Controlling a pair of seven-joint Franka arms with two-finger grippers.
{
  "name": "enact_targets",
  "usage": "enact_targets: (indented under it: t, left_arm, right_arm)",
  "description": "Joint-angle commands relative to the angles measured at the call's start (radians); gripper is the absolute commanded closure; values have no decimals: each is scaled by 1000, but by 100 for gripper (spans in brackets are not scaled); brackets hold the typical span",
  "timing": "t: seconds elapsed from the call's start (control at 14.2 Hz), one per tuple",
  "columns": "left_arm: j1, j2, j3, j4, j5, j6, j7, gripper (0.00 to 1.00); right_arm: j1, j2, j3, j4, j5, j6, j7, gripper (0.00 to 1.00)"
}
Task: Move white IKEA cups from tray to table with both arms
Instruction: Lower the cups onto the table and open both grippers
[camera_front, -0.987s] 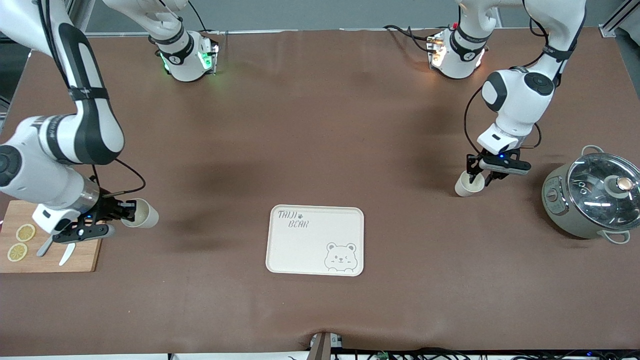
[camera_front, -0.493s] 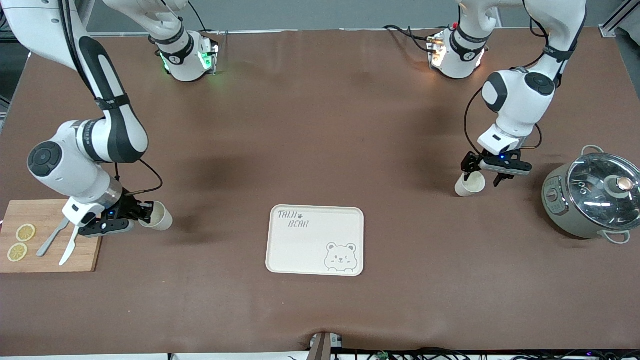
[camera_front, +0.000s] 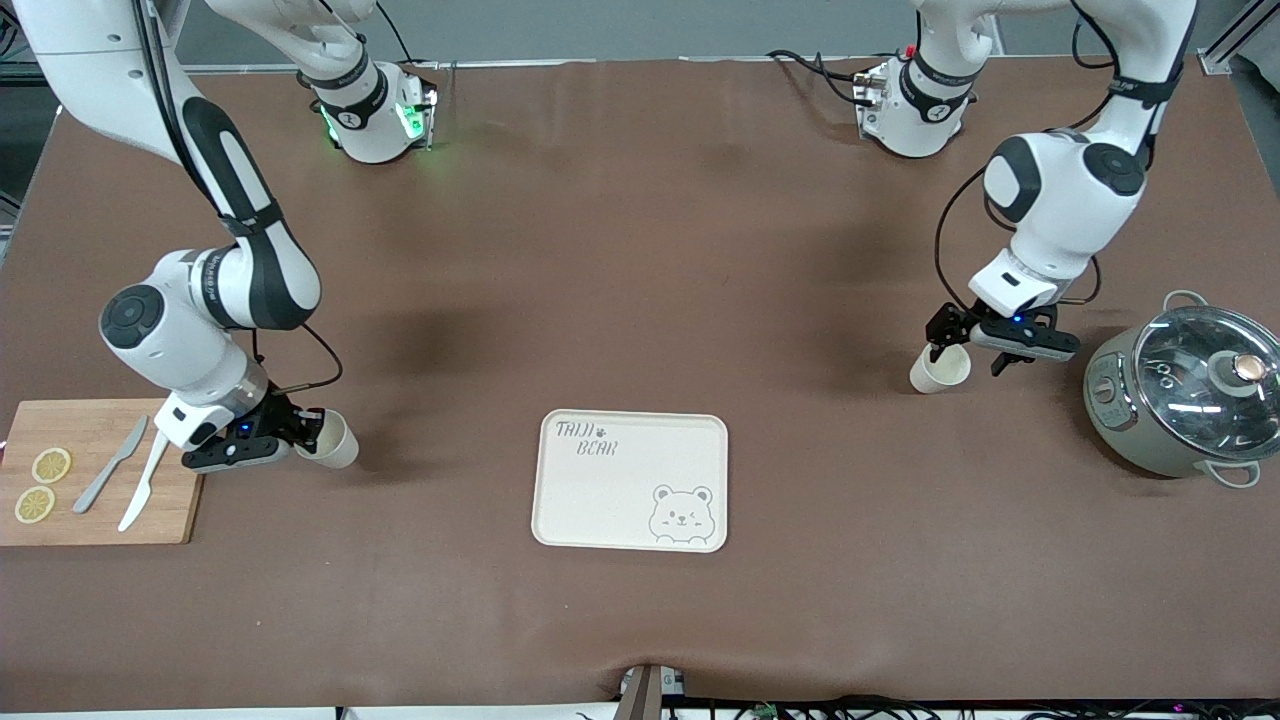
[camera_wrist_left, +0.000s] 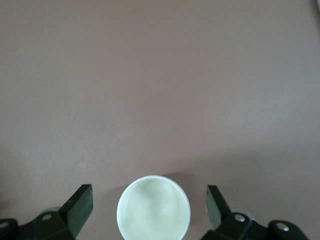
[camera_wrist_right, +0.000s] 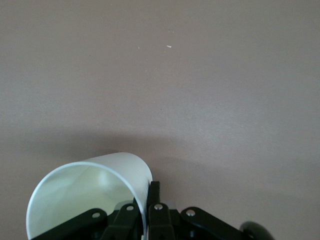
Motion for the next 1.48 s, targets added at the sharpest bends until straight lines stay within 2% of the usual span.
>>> enact_targets:
  t: [0.0, 0.49, 0.63, 0.78, 0.85, 1.06, 1.2, 1.27, 1.41]
  left_arm:
    - [4, -16, -8, 72, -24, -108, -30, 0]
    - [4, 56, 0, 295, -12, -264, -124, 0]
    - [4, 57, 0, 362, 46, -344, -182, 0]
    - [-4, 71, -6, 458, 161, -449, -311, 0]
    - [-10, 71, -9, 494, 207, -494, -373, 0]
    - [-39, 66, -32, 574, 226, -618, -466, 0]
    - [-42, 65, -39, 661, 226, -753, -480, 0]
    - [-41, 63, -39, 705, 226, -819, -483, 0]
    - [-39, 62, -39, 778, 226, -924, -482, 0]
  right_arm:
    - [4, 9, 8, -27, 27, 51, -18, 100]
    - [17, 62, 10, -40, 27, 165, -16, 100]
    - [17, 62, 10, -40, 27, 163, -16, 100]
    - [17, 62, 10, -40, 27, 163, -16, 100]
    - [17, 64, 10, -39, 27, 163, -16, 94]
    - [15, 64, 10, -37, 27, 162, -15, 58]
    - [12, 64, 8, -36, 27, 162, -18, 14]
    - [10, 64, 10, -34, 27, 162, -18, 0]
    - [10, 64, 8, -34, 27, 162, -19, 0]
